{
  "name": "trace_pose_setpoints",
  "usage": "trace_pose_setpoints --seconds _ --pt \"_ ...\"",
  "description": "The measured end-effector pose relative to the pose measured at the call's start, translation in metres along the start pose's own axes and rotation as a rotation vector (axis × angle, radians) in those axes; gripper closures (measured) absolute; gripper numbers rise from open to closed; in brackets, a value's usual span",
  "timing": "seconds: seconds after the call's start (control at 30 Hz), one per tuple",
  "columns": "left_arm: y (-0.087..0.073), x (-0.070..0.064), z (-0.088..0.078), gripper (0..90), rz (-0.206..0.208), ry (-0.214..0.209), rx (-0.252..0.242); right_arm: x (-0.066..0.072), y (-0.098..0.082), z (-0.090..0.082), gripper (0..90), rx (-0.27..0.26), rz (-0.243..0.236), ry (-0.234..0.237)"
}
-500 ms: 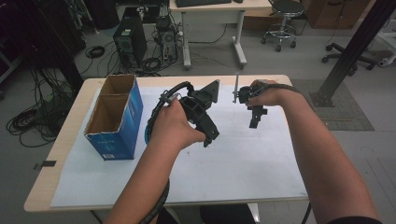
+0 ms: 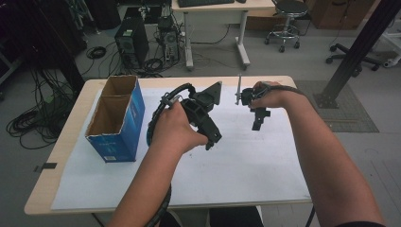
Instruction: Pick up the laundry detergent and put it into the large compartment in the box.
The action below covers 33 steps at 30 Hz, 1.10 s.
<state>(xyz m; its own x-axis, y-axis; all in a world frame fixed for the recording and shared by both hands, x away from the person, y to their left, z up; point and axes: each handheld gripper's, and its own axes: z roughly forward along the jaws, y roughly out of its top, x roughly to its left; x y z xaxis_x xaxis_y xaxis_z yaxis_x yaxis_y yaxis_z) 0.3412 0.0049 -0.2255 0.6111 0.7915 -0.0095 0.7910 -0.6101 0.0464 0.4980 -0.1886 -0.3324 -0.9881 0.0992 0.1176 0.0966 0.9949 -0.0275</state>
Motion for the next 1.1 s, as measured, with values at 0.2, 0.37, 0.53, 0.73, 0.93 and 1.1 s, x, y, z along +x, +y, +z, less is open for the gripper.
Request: trace_pose_setpoints --seconds 0.2,0.37,0.53,0.73,0.93,1.1 --pt "0.001 0.001 -0.004 0.2 -0.011 0.007 -0.006 -0.001 0.001 0.002 4.8 0.002 -0.006 0.000" --pt "0.002 0.006 -0.012 0.2 -0.038 0.022 -0.023 -0.001 0.002 0.001 4.8 -0.005 -0.008 -0.001" --pt "0.001 0.011 -0.019 0.2 -0.073 0.035 -0.026 -0.001 0.003 0.002 4.9 0.003 -0.004 0.003" --pt "0.000 0.023 -0.032 0.2 -0.148 0.077 -0.035 -0.001 0.005 0.003 5.0 0.005 -0.007 0.005" --pt "-0.005 0.036 -0.040 0.2 -0.226 0.075 -0.050 -0.001 0.010 0.005 4.9 0.004 -0.015 0.007" --pt "-0.011 0.051 -0.042 0.2 -0.333 0.064 -0.065 0.000 0.013 0.006 5.0 0.011 -0.012 0.011"
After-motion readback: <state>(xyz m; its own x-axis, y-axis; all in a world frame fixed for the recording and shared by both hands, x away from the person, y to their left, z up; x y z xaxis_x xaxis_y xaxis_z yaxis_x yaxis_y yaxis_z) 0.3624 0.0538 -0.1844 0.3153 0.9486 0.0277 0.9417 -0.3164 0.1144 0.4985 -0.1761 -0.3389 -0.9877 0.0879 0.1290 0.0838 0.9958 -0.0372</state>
